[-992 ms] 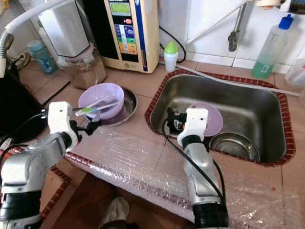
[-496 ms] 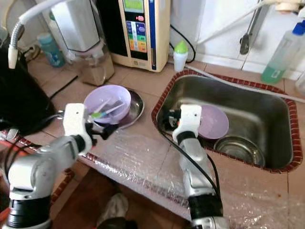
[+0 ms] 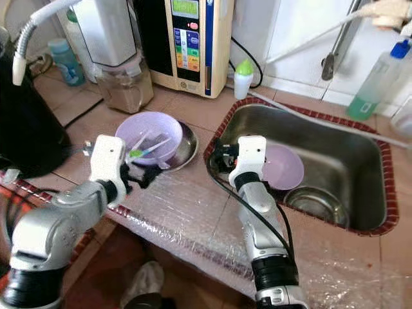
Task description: Kitchen organization
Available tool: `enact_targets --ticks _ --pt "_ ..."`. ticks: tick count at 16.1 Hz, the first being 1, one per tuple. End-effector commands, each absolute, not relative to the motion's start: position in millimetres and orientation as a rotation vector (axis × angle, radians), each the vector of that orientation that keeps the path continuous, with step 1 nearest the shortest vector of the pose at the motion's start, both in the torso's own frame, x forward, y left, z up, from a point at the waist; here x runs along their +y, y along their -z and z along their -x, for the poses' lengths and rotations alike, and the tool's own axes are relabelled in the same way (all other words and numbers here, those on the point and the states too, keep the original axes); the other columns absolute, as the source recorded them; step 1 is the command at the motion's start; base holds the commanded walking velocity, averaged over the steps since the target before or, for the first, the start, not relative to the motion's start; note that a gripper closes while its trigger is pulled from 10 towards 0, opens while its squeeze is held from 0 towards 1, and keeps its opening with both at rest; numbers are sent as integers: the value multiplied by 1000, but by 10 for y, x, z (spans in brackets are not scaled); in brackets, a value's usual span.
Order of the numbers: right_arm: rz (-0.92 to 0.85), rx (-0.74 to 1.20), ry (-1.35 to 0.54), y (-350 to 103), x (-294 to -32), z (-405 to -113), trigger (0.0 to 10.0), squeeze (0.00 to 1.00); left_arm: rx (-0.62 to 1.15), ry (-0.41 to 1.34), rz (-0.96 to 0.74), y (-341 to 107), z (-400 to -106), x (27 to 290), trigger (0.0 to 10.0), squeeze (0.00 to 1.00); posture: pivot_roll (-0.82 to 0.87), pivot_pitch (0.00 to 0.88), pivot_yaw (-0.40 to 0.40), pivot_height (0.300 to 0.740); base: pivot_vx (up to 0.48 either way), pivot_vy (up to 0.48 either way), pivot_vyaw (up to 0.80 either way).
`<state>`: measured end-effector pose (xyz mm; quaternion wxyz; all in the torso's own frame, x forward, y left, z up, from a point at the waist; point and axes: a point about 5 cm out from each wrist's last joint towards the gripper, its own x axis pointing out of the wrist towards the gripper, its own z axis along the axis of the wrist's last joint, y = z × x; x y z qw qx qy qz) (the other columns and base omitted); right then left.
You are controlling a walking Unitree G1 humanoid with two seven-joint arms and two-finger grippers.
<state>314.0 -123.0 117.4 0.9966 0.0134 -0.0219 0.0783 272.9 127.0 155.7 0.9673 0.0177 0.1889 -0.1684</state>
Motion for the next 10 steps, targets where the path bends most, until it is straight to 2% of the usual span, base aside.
enact_targets --ticks 1,10 --pt "-10 -61 -172 -1216 -1216 -3141 10000 0 316 365 -80 -1639 -2695 1229 10000 0 75 0 -6 740 0 0 0" --pt "-7 -63 -180 -1234 -1189 -3231 10000 0 364 364 -103 -1455 -2579 1250 10000 0 104 0 -30 740 0 0 0"
